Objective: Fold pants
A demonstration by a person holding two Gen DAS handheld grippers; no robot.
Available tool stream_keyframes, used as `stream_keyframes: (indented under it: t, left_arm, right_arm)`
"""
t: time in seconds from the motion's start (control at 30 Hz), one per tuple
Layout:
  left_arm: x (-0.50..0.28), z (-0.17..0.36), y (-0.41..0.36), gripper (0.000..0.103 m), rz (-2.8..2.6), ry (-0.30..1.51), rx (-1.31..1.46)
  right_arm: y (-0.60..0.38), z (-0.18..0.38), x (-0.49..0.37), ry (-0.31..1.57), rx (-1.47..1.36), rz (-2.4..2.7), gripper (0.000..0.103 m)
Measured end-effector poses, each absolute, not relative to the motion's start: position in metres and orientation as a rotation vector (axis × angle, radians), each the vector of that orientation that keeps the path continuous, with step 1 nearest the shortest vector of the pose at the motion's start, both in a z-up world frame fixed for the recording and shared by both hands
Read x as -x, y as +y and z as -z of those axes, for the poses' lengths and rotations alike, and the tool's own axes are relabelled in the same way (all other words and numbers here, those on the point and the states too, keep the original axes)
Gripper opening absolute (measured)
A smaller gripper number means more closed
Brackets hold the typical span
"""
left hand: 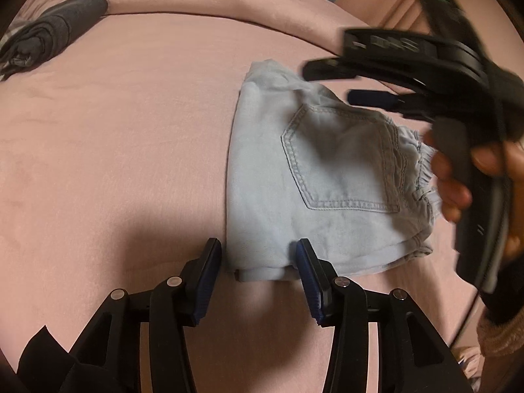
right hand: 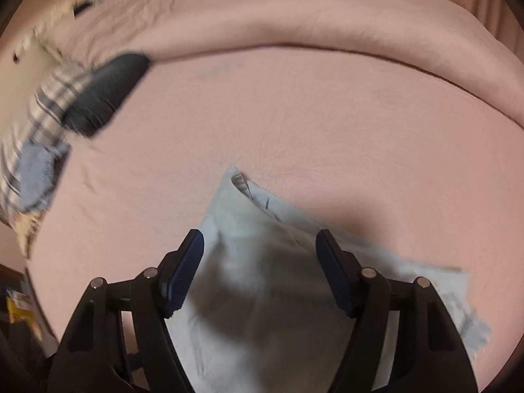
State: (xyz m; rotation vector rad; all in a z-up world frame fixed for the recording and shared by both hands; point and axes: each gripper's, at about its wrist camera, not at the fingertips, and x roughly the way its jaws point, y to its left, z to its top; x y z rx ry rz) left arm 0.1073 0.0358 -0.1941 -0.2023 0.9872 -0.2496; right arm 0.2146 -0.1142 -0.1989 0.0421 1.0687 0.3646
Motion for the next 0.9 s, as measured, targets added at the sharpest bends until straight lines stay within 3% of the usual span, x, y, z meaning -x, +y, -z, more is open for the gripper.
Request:
stream_keyframes:
  t: [0.2,0.23,0.3,0.47,0.77,0.8,0.87,0.9]
  left_arm:
    - [-0.109,0.194,0.03,0.049,0.243,0.987,0.175]
    - [-0.11,0.192,0.03,0.049,0.243,0.987,0.171]
    - [-0.114,0.189,0.032,0.049,0.241,0.991,0.162]
    - [-0.113,0.182,0.038,0.049,0.229,0.992,0.151]
    - [-0.127,0.184,0.021,0.049,0.196,0.997,0.082]
    - [-0.128,0.186,0.02,0.049,0.193,1.003,0.072]
    - [-0.129,0.187,0.017,0.049,0.186,1.007,0.054]
    - [-0.128,0.186,0.017,0.049,0.186,1.006,0.05]
  right_arm:
    - [-0.162,0.204,-0.176,1.086,-0.035,-0.318,0.069]
    - [-0.17,0.204,-0.172,1.094,-0.024,-0.294,0.061]
    - [-0.192,0.199,-0.153,1.084,-0.037,-0.273,0.057]
    - [-0.244,0.176,-0.115,1.037,-0.128,-0.209,0.068]
    - [-0.286,0.211,-0.092,1.096,-0.385,-0.205,0.068]
    - [-0.283,0.216,-0.091,1.103,-0.425,-0.23,0.067]
    - [-0.272,0.224,-0.089,1.111,-0.477,-0.27,0.052]
    - [-0.268,0.225,-0.087,1.098,-0.461,-0.257,0.05]
